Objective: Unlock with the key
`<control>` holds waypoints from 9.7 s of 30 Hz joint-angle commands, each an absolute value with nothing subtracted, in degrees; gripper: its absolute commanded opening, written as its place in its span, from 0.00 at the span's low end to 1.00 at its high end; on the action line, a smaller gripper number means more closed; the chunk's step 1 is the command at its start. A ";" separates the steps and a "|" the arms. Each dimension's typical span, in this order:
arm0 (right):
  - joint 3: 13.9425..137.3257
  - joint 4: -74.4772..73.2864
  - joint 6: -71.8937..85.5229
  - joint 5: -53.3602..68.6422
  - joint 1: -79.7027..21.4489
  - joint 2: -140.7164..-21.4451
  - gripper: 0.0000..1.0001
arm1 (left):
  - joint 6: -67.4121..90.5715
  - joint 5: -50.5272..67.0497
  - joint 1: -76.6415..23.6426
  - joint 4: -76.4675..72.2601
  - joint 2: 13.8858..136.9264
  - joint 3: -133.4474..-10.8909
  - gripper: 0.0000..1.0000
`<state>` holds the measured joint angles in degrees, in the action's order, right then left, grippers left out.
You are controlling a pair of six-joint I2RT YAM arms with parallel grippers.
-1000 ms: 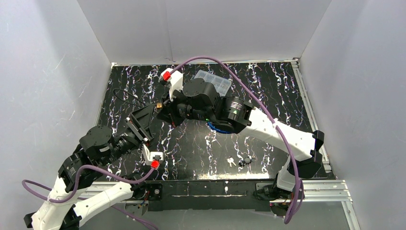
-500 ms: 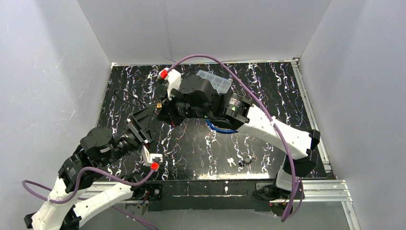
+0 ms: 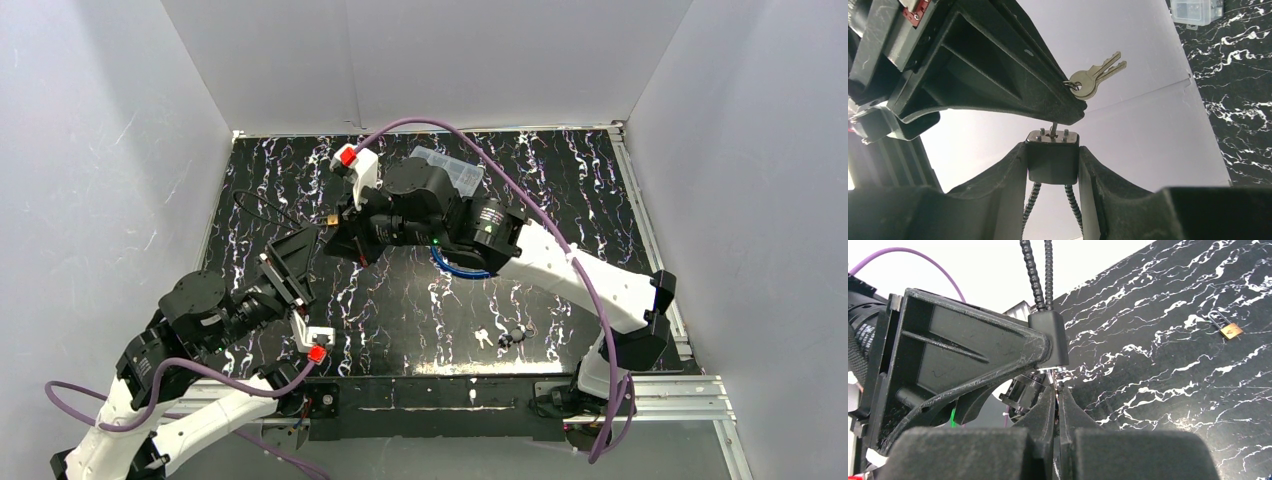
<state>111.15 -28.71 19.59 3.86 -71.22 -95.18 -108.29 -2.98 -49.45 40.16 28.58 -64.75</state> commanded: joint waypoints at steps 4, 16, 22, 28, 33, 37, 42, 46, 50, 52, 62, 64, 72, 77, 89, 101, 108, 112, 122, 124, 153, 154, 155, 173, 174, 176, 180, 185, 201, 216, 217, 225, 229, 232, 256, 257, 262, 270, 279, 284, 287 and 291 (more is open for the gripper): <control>117.43 -18.30 21.50 11.19 -69.93 -95.91 0.01 | -113.09 6.37 -50.27 41.66 29.00 -62.19 0.00; 121.77 -23.82 20.11 9.61 -68.46 -97.61 0.01 | -115.62 6.78 -50.30 44.54 28.35 -61.36 0.00; 119.66 -20.79 17.84 7.13 -69.50 -97.36 0.01 | -112.68 6.15 -50.27 45.00 29.17 -62.12 0.00; 119.18 -21.68 14.94 5.08 -70.62 -97.55 0.01 | -110.92 7.22 -50.27 43.28 28.73 -62.18 0.00; 122.93 -26.93 17.24 6.06 -70.58 -98.59 0.01 | -111.03 9.24 -50.27 40.30 27.11 -60.74 0.00; 119.55 -27.37 18.40 6.00 -71.13 -96.50 0.01 | -109.12 8.12 -50.27 39.26 26.82 -60.63 0.00; 108.69 -24.16 20.64 6.40 -71.58 -89.41 0.01 | -104.71 7.90 -50.27 37.35 25.81 -60.79 0.00; 100.71 -21.33 21.68 5.40 -71.72 -82.87 0.01 | -99.25 9.23 -50.27 35.30 25.03 -61.35 0.00; 100.68 -24.25 21.67 3.45 -71.72 -81.28 0.01 | -99.21 9.54 -50.27 34.83 23.62 -59.80 0.00; 102.35 -26.25 21.77 2.43 -71.72 -81.78 0.01 | -99.49 9.31 -50.27 35.11 23.26 -58.95 0.00; 109.17 -33.96 19.84 1.94 -71.63 -86.77 0.01 | -97.89 8.70 -50.27 30.39 24.44 -58.31 0.00; 108.81 -34.49 19.38 2.25 -71.49 -86.61 0.01 | -97.50 8.85 -50.27 29.52 24.90 -58.50 0.00; 106.90 -37.39 18.08 3.59 -70.62 -84.37 0.01 | -96.67 10.04 -50.27 27.94 25.51 -58.76 0.00; 106.10 -37.91 17.70 3.64 -70.58 -83.56 0.01 | -96.30 11.36 -50.27 27.75 25.88 -59.57 0.00; 107.15 -39.18 16.90 6.86 -70.56 -83.28 0.01 | -92.93 16.66 -50.30 24.60 25.28 -60.47 0.00; 95.72 -36.90 10.83 2.87 -68.79 -69.76 0.01 | -75.98 25.02 -50.19 19.96 28.94 -70.13 0.00; 93.41 -33.90 11.90 7.95 -62.50 -68.00 0.01 | -72.24 33.16 -50.19 18.44 32.30 -74.52 0.00; 93.63 -33.08 12.17 10.42 -60.68 -68.09 0.01 | -72.27 35.89 -50.19 18.24 33.42 -75.39 0.00; 94.21 -31.98 13.06 13.75 -59.60 -68.42 0.01 | -73.72 36.20 -50.23 18.06 33.62 -75.52 0.00; 94.39 -32.07 13.06 13.89 -59.59 -68.46 0.01 | -74.11 36.66 -50.19 18.11 33.61 -75.68 0.00; 98.47 -34.74 10.88 13.98 -59.43 -70.80 0.01 | -94.48 42.24 -50.18 26.72 33.84 -75.81 0.00; 98.58 -34.85 10.75 13.87 -59.44 -70.77 0.01 | -94.56 42.13 -50.19 26.98 33.84 -75.73 0.00; 98.65 -35.05 10.61 13.75 -59.42 -70.77 0.01 | -94.57 41.98 -50.23 27.18 33.90 -75.68 0.00; 94.00 -43.55 -9.15 -8.85 -67.08 -73.60 0.01 | -57.79 34.62 -50.21 79.21 56.29 -93.74 0.00; 92.47 -43.06 -10.59 -11.98 -68.59 -73.34 0.01 | -56.59 35.43 -50.19 80.63 57.11 -93.68 0.00; 90.33 -42.42 -12.67 -16.12 -71.63 -72.42 0.01 | -53.58 36.95 -50.22 83.66 58.94 -94.02 0.00; 86.44 -39.48 -13.70 -18.36 -74.82 -68.33 0.01 | -48.11 39.72 -49.48 87.28 61.01 -92.90 0.00; 80.09 -33.28 -18.35 -23.49 -79.79 -62.31 0.01 | -42.10 45.94 -45.53 84.64 57.64 -88.68 0.00; 73.79 -24.98 -36.91 -30.84 -96.42 -61.14 0.01 | -41.89 71.18 -27.87 96.66 71.91 -91.91 0.00; 85.90 -45.54 -37.46 -21.67 -95.89 -69.40 0.01 | -39.68 67.98 -33.26 96.59 71.89 -92.13 0.00; 86.06 -45.75 -38.00 -22.19 -95.89 -69.54 0.01 | -39.24 67.99 -33.57 96.59 71.82 -92.22 0.00; 86.03 -45.30 -40.75 -25.74 -95.76 -70.39 0.01 | -37.65 64.45 -37.36 96.49 71.23 -90.60 0.00; 85.74 -44.90 -41.23 -25.71 -95.11 -70.80 0.01 | -36.00 61.00 -37.96 96.47 72.00 -89.95 0.00; 85.69 -44.35 -41.81 -25.83 -94.77 -71.54 0.01 | -35.67 59.08 -37.95 96.45 72.44 -89.89 0.00; 87.82 -39.41 -41.55 -24.88 -93.87 -76.29 0.01 | -28.53 55.86 -37.86 89.57 72.53 -90.53 0.00; 87.73 -39.36 -41.49 -24.87 -93.87 -76.29 0.01 | -28.37 55.89 -37.84 89.42 72.59 -90.48 0.00; 87.80 -38.88 -41.31 -24.79 -93.82 -76.64 0.01 | -27.36 55.64 -37.84 88.65 73.09 -90.32 0.00; 87.05 -37.97 -40.80 -24.64 -93.45 -77.29 0.01 | -27.13 55.72 -37.75 88.51 73.26 -91.84 0.00; 85.89 -36.69 -41.17 -24.84 -93.34 -77.54 0.01 | -26.96 55.99 -37.79 88.77 73.48 -92.68 0.00; 85.87 -36.16 -41.66 -25.07 -93.34 -77.76 0.01 | -25.86 55.37 -37.69 87.70 73.53 -92.89 0.00; 86.13 -36.13 -41.38 -24.84 -93.38 -78.03 0.01 | -24.73 54.51 -37.50 87.07 73.95 -93.34 0.00; 85.86 -36.38 -40.91 -24.68 -93.89 -78.22 0.01 | -23.15 52.77 -36.44 85.87 74.44 -93.76 0.00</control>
<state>85.08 -40.05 -41.78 -25.47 -93.34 -77.60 -25.19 52.56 -37.52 85.41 74.00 -91.55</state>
